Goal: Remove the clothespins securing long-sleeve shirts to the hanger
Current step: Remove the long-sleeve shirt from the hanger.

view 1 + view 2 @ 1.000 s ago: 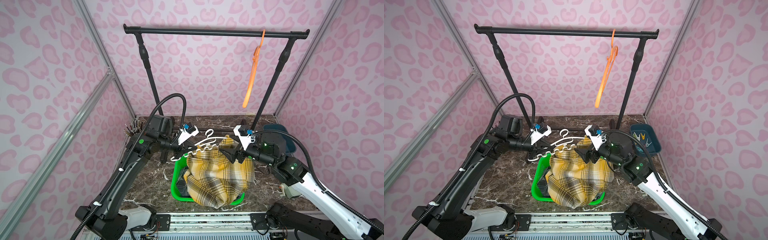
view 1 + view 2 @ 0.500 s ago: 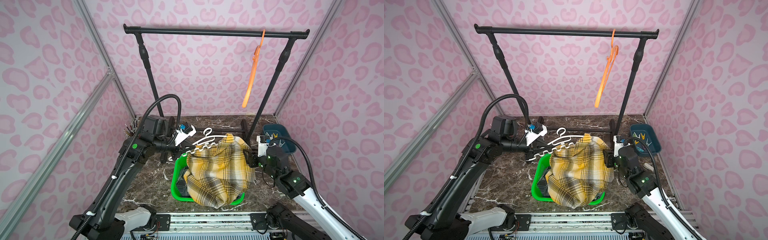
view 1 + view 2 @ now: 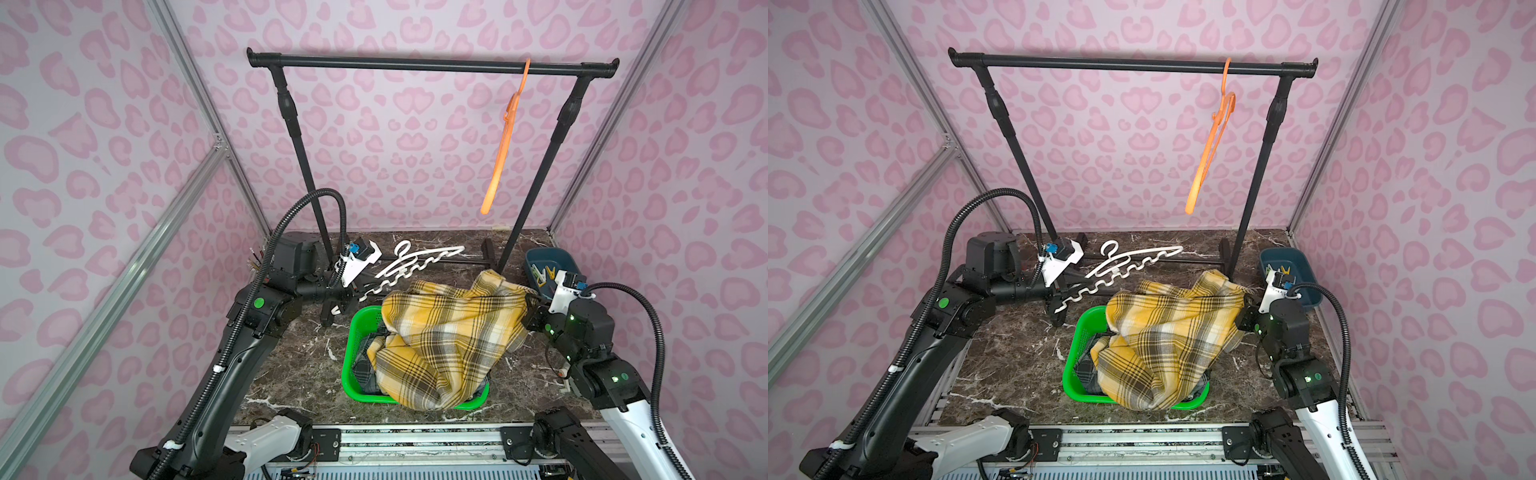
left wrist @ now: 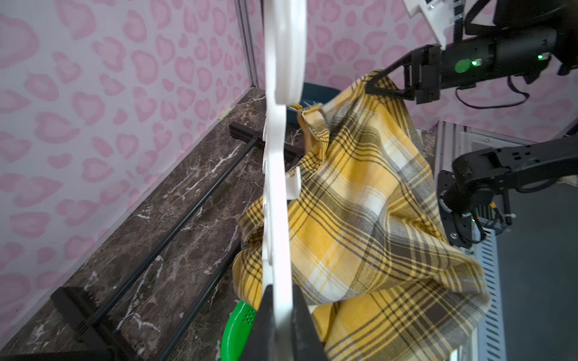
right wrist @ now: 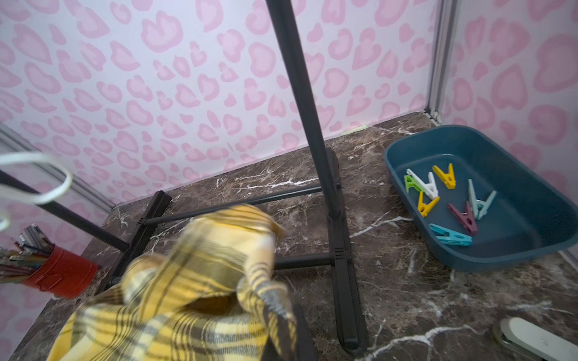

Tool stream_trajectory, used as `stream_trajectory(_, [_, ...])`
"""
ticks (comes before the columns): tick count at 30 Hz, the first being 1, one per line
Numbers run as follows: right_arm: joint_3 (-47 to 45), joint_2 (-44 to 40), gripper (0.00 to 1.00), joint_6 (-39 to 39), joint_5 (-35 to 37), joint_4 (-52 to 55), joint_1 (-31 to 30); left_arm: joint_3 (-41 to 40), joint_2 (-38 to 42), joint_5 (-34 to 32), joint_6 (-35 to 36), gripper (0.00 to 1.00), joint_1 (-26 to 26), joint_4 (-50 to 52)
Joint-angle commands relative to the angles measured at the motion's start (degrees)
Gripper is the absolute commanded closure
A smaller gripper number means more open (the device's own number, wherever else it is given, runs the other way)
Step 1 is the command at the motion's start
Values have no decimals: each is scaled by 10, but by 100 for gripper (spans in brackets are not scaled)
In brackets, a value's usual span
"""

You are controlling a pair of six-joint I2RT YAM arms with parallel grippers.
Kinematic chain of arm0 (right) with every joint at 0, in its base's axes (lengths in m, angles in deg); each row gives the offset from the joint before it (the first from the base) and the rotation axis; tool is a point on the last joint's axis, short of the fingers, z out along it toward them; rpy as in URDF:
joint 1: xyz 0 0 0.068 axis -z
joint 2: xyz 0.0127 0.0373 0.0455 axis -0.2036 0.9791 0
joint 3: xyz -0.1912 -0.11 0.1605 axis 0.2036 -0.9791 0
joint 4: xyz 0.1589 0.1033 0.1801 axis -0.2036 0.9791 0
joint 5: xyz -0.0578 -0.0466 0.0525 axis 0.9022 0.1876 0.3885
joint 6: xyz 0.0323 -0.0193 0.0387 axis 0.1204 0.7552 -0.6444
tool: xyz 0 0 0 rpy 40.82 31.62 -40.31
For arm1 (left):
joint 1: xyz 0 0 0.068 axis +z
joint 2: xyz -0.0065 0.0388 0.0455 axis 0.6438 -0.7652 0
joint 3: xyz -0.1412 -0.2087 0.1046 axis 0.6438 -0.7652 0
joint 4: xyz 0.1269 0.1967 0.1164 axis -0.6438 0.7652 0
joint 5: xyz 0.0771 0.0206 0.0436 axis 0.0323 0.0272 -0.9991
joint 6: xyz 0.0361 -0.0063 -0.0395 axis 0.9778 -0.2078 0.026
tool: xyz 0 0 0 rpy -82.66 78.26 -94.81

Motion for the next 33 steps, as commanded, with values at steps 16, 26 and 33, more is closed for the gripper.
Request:
stream_trajectory(16, [-7, 250, 100, -6, -89, -312, -443, -83, 56, 16, -174, 96, 111, -255])
stream_trajectory(26, [-122, 413, 100, -133, -37, -411, -452, -99, 62, 59, -195, 96, 129, -276])
stream_trajectory(33, [-83, 492, 100, -136, -33, -374, -428, -96, 53, 89, -195, 96, 131, -273])
